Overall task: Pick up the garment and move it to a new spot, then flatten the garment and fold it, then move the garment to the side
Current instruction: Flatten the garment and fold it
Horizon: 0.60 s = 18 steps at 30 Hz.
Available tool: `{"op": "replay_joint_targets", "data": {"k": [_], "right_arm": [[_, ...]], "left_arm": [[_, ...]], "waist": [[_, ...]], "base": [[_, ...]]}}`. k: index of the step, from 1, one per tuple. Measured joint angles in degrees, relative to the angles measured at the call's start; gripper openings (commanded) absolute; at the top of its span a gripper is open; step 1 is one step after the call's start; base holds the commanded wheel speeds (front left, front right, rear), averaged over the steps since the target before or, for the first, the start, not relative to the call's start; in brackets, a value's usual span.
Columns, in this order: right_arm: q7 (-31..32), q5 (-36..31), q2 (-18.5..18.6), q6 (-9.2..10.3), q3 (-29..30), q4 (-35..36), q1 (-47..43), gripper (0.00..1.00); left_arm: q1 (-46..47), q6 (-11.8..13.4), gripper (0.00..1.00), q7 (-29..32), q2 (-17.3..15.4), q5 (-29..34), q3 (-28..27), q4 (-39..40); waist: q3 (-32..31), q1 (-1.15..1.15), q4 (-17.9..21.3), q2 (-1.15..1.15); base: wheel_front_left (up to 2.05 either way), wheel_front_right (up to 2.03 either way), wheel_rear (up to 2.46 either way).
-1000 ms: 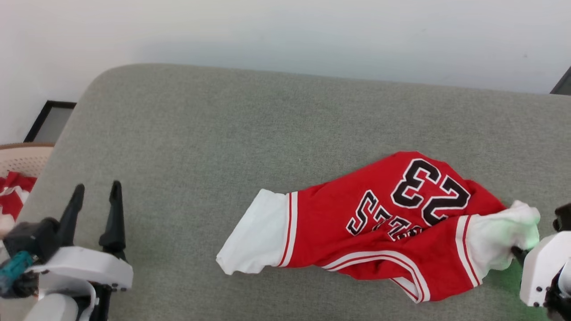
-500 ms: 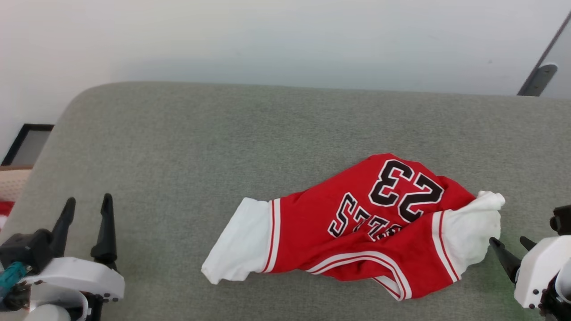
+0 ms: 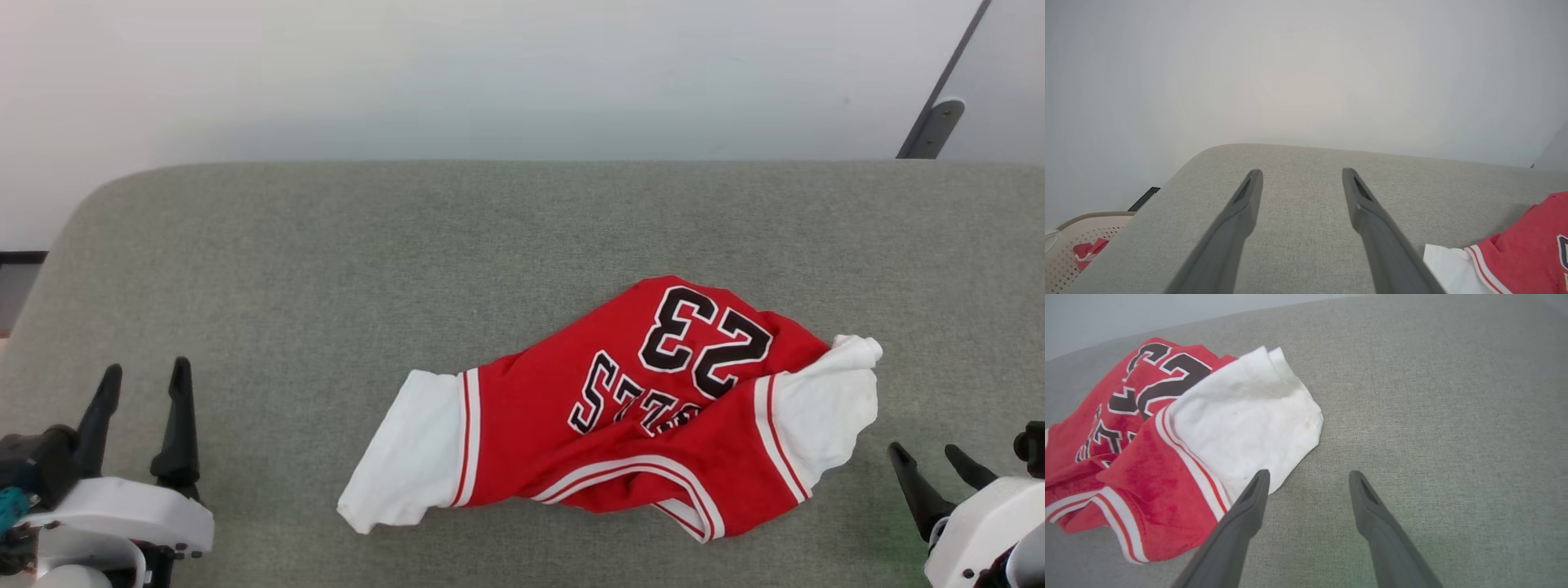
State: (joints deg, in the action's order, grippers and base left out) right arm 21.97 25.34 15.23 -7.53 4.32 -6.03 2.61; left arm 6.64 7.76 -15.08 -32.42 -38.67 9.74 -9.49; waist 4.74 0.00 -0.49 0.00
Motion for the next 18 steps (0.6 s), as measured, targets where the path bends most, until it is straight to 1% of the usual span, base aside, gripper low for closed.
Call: {"op": "replay_joint_targets", "data": {"k": [4,8,11,18], "right_arm": [[-1.91,-0.96,-1.08,0.0,0.56,-0.52,0.24,1.0],[-3.02,-1.16,-0.88,0.0,0.79,-3.31,3.41,1.0],[-3.81,-1.16,-0.59,0.0,0.32,-6.42,6.76,1.0],[-3.18,-0.89,0.2,0.0,-1.53,-16.03,14.16,1.0]], "left_arm": [[-0.01,0.07,1.0,0.0,-0.02,0.16,0.03,0.25],[0.11,0.16,1.0,0.0,-0.05,0.4,0.19,0.73],[0.57,0.16,1.0,0.02,-0.02,0.55,0.66,0.92],[2.88,0.11,1.0,0.43,0.4,1.0,1.6,0.98]], "waist": [[0.2,0.0,0.42,0.0],[0.86,0.0,0.54,0.0],[1.63,0.0,0.47,0.0],[3.89,0.0,-0.41,0.0]], "base": [[0.0,0.0,0.0],[0.0,0.0,0.0],[0.0,0.0,0.0],[0.0,0.0,0.0]]}}
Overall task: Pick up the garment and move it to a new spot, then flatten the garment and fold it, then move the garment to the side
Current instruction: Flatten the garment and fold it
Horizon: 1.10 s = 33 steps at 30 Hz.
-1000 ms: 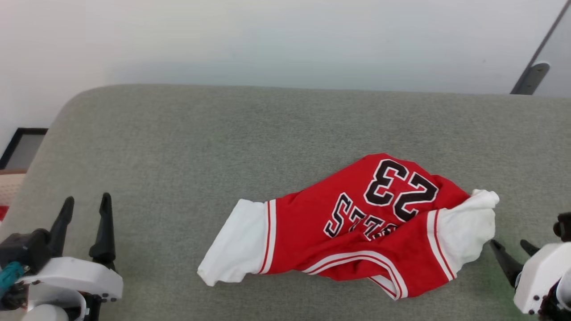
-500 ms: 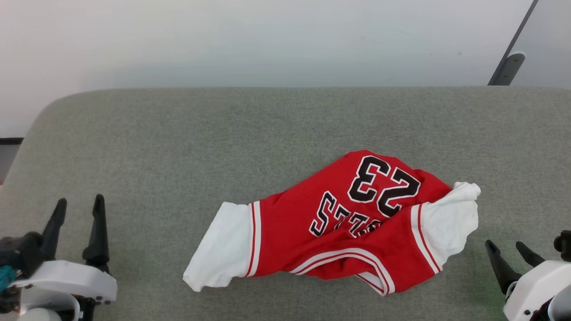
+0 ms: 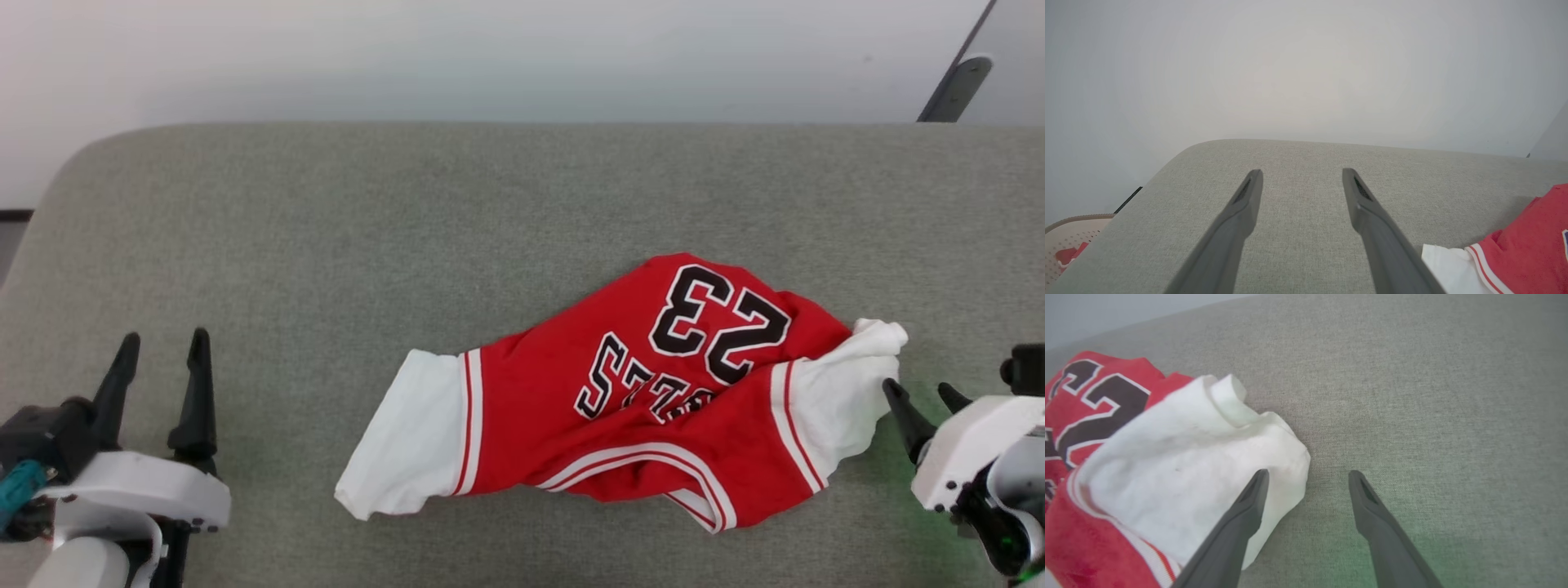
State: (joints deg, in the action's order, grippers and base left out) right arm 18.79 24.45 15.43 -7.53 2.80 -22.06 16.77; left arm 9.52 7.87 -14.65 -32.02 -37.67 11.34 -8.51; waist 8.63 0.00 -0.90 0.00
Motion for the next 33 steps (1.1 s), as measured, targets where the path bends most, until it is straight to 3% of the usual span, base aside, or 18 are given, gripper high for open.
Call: {"op": "replay_joint_targets", "data": {"k": [7,9,15,22,33], "right_arm": [[1.55,0.75,0.92,0.0,-3.1,-8.06,4.96,1.0],[1.77,0.85,1.87,-0.01,-4.08,-10.61,6.61,0.0],[1.48,2.2,3.13,-0.02,-4.94,-11.41,7.42,0.0],[3.33,2.31,4.46,-0.01,-3.91,-6.99,4.46,0.0],[12.5,1.14,3.37,-0.01,4.15,3.36,-5.81,0.0]], "left_arm": [[1.36,-0.04,1.0,0.0,0.26,0.27,0.52,-0.3],[1.7,-0.03,1.0,0.0,0.31,0.3,0.56,-0.34],[1.66,0.16,1.0,0.0,0.45,0.3,0.56,-0.33],[1.25,0.3,1.0,-0.05,0.36,0.3,0.46,-0.01],[0.38,0.73,1.0,0.0,0.2,0.26,0.79,0.27]], "waist": [[1.92,0.0,-1.67,0.0],[2.39,0.0,-2.19,0.0],[2.28,0.0,-2.13,0.0],[1.91,0.0,-1.85,0.0],[0.83,0.0,-1.56,0.0]], "base": [[0.0,0.0,0.0],[0.0,0.0,0.0],[0.0,0.0,0.0],[0.0,0.0,0.0],[0.0,0.0,0.0]]}}
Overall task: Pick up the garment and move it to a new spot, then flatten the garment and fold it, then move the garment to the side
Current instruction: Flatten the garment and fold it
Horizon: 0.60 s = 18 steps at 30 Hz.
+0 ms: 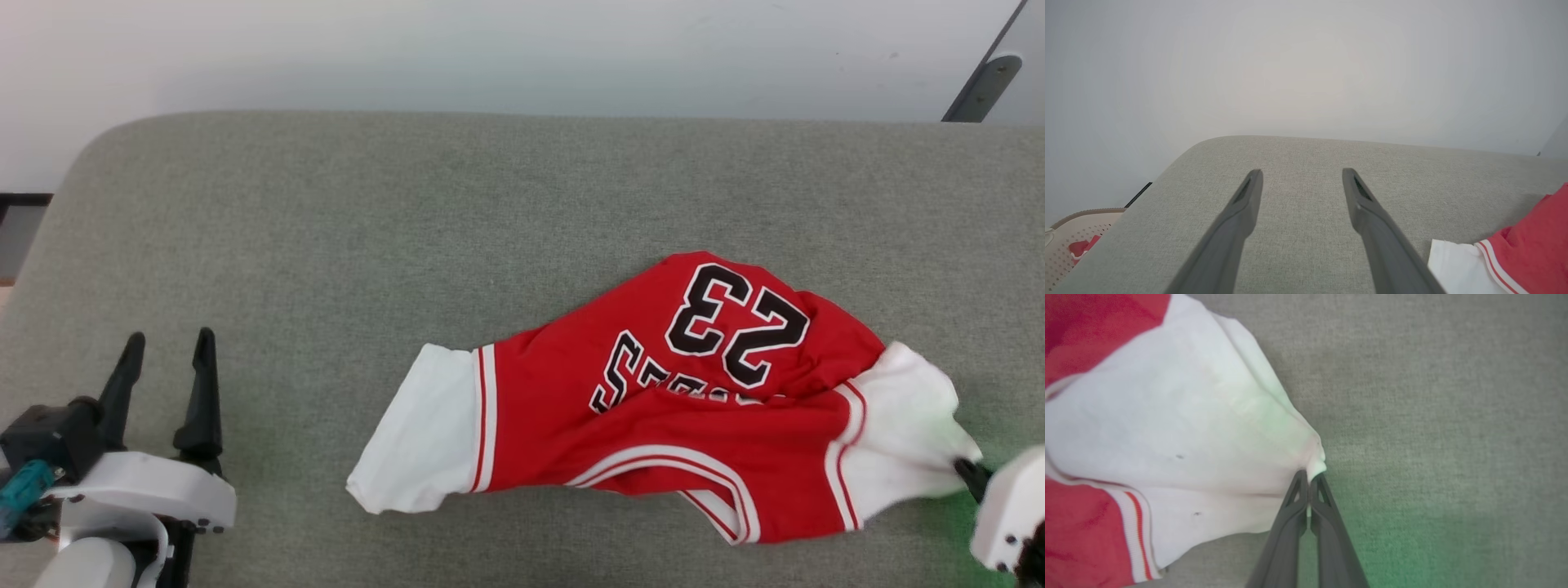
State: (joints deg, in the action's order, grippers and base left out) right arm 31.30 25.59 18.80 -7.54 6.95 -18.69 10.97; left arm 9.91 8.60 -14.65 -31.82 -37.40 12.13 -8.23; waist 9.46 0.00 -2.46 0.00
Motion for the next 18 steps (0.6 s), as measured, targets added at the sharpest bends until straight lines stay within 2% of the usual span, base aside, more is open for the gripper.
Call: {"op": "replay_joint_targets", "data": {"k": [8,15,16,17,18], "right_arm": [[5.76,-2.89,-3.13,0.0,5.33,2.44,-3.75,0.0],[6.56,-4.46,-4.56,0.0,6.33,0.74,-3.85,0.0],[6.58,-4.53,-4.58,0.0,6.12,0.77,-3.77,0.35],[6.58,-4.55,-4.59,0.0,6.06,0.74,-3.7,0.64],[6.62,-4.63,-4.59,0.0,5.95,0.74,-3.69,0.87]], "left_arm": [[-0.07,0.09,1.0,0.1,-0.16,0.0,0.52,0.13],[-0.09,0.23,1.0,0.63,-0.23,-0.01,1.04,0.09],[-0.18,0.21,1.0,0.82,-0.29,-0.09,1.12,0.1],[-0.38,0.13,1.0,0.9,-0.36,-0.24,1.14,0.12],[-0.55,0.02,1.0,1.09,-0.45,-0.32,1.21,0.13]], "waist": [[-0.54,0.0,0.16,0.0],[-1.34,0.0,0.14,0.0],[-1.5,0.0,0.17,0.0],[-1.66,0.0,0.23,0.0],[-1.81,0.0,0.31,0.0]], "base": [[0.0,0.0,0.0],[0.0,0.0,0.0],[0.0,0.0,0.0],[0.0,0.0,0.0],[0.0,0.0,0.0]]}}
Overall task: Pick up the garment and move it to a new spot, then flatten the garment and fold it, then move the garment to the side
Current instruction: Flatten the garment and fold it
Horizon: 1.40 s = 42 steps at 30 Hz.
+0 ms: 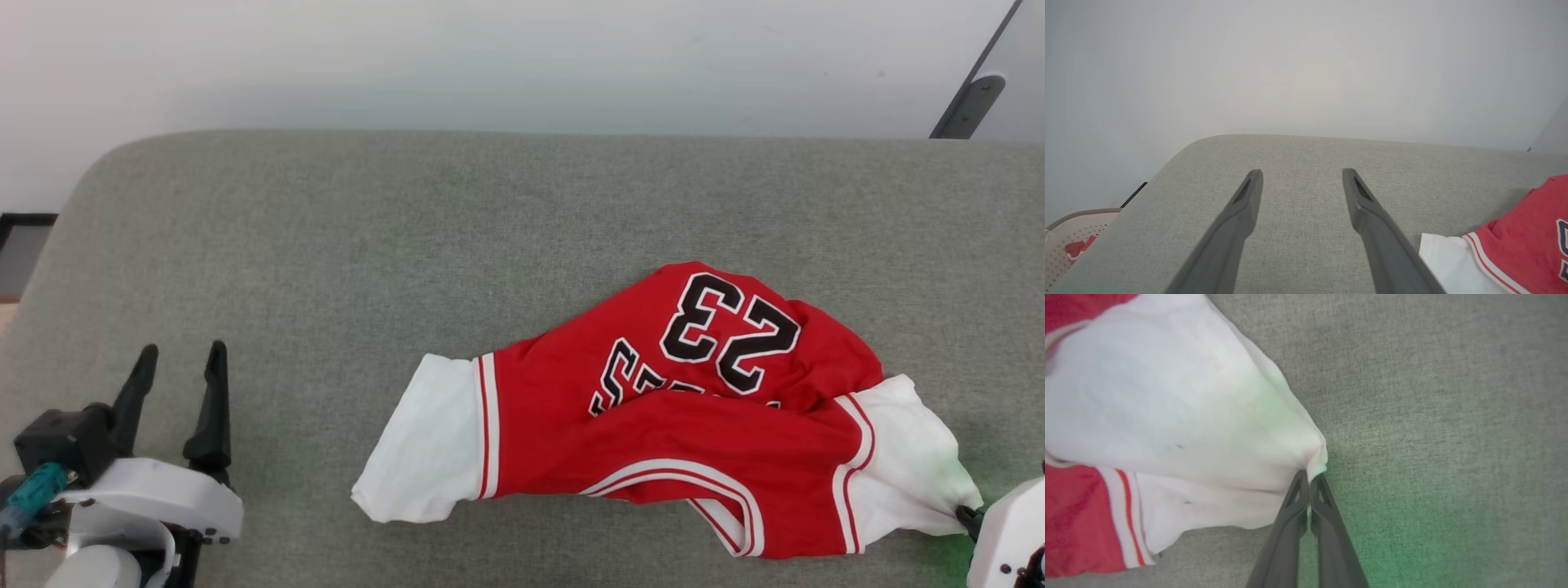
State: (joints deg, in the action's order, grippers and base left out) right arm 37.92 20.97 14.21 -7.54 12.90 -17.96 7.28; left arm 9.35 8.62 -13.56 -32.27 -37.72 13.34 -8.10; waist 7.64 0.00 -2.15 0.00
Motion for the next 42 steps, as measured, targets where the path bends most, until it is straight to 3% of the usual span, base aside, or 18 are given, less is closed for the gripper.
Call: {"op": "replay_joint_targets", "data": {"k": [1,7,15,24,30,36,42], "right_arm": [[0.25,-0.12,0.0,0.0,-0.15,0.11,0.01,1.0],[0.14,-0.4,-0.3,0.0,-0.77,2.97,-0.09,1.0],[-3.16,0.38,-0.02,0.01,-1.83,11.72,-1.1,1.0],[-16.04,-1.9,-1.04,0.01,-2.37,18.14,-0.39,1.0],[-23.48,-4.09,-2.77,0.01,-2.65,18.4,0.94,1.0],[-26.85,-5.75,-3.5,0.01,-2.88,18.59,2.18,1.0],[-27.38,-6.26,-4.01,0.01,-2.75,18.78,2.89,1.0]], "left_arm": [[-0.07,-0.05,1.0,0.3,-0.1,-0.03,0.09,0.02],[-0.09,-1.6,1.0,3.5,-1.22,-1.55,0.87,0.86],[1.55,-5.38,1.0,13.06,-4.17,-4.89,3.15,1.93],[7.02,-8.5,1.0,31.17,-6.28,-11.41,7.06,1.42],[11.93,-8.75,1.0,45.98,-7.02,-14.94,11.29,-1.09],[15.5,-7.91,1.0,60.59,-6.61,-17.28,16.1,-5.16],[17.94,-6.89,1.0,67.16,-5.6,-17.56,19.09,-9.73]], "waist": [[-0.17,0.0,0.09,0.0],[-1.26,0.0,0.99,0.0],[-2.55,0.0,2.99,0.0],[-3.62,0.0,5.52,0.0],[-4.41,0.0,6.71,0.0],[-4.86,0.0,7.32,0.0],[-4.64,0.0,7.69,-0.01]], "base": [[0.0,0.0,0.0],[0.0,0.0,0.0],[0.0,0.0,0.0],[0.0,0.0,0.0],[0.0,0.0,0.0],[0.0,0.0,0.0],[0.0,0.0,0.0]]}}
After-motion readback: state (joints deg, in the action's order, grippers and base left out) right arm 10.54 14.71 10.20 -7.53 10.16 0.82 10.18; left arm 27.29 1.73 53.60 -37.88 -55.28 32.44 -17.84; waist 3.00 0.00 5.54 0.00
